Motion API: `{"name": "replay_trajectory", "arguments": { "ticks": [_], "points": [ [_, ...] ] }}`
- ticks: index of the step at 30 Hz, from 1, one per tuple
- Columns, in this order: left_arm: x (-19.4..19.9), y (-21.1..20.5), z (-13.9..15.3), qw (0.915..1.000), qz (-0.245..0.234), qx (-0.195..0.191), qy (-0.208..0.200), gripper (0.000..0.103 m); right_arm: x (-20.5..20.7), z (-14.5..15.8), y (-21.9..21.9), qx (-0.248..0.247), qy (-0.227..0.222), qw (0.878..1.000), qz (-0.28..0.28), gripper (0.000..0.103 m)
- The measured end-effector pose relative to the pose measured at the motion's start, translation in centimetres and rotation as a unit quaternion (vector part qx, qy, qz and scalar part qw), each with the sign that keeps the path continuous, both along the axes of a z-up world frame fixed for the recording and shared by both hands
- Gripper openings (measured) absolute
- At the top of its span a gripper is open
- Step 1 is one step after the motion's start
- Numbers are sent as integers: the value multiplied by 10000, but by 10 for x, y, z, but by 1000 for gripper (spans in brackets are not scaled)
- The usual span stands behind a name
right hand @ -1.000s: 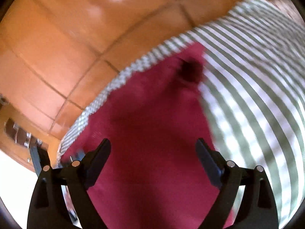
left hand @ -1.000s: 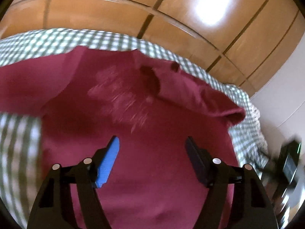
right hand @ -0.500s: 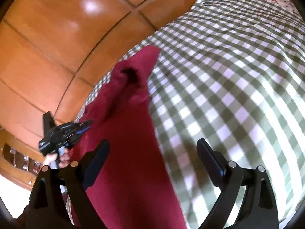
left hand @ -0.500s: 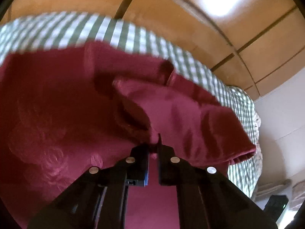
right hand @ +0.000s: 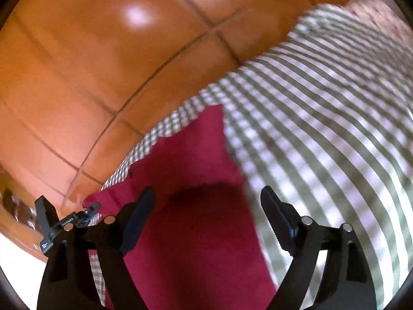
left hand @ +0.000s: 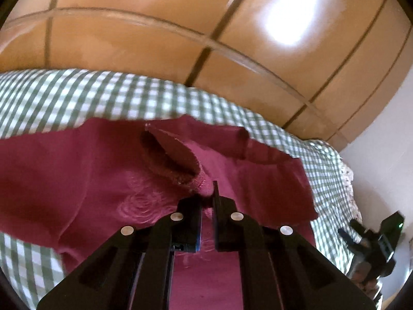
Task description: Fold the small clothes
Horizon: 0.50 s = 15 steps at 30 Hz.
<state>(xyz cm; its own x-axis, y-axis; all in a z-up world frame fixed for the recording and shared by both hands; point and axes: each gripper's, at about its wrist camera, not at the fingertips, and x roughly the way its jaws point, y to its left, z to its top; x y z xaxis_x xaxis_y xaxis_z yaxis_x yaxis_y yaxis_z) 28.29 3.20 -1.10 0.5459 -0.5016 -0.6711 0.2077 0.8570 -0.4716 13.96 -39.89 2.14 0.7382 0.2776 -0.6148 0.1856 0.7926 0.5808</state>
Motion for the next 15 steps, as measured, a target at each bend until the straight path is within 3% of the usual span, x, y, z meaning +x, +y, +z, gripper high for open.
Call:
{"name": "replay_trajectory", "arguments": {
  "ticks": [4,9,11,13,15],
  "points": [
    [1,7,-11,9999,84,129,35,5,39,-6,36,-659,221,9969,365,82],
    [1,12,-46,9944,400,953,234,6,72,-71,59,-1637,1192,9788,303,81],
    [4,16,-69,9907,510,1185,431,12,66,-78,68,-2002,861,9757,244,88],
    [0,17,-72,9915,528,1162,245,12,64,-79,72,-2195,840,9718,198,88],
    [-5,12,-70,9874,591,1464,92,25,64,-82,72,-2185,830,9721,193,91]
  ]
}}
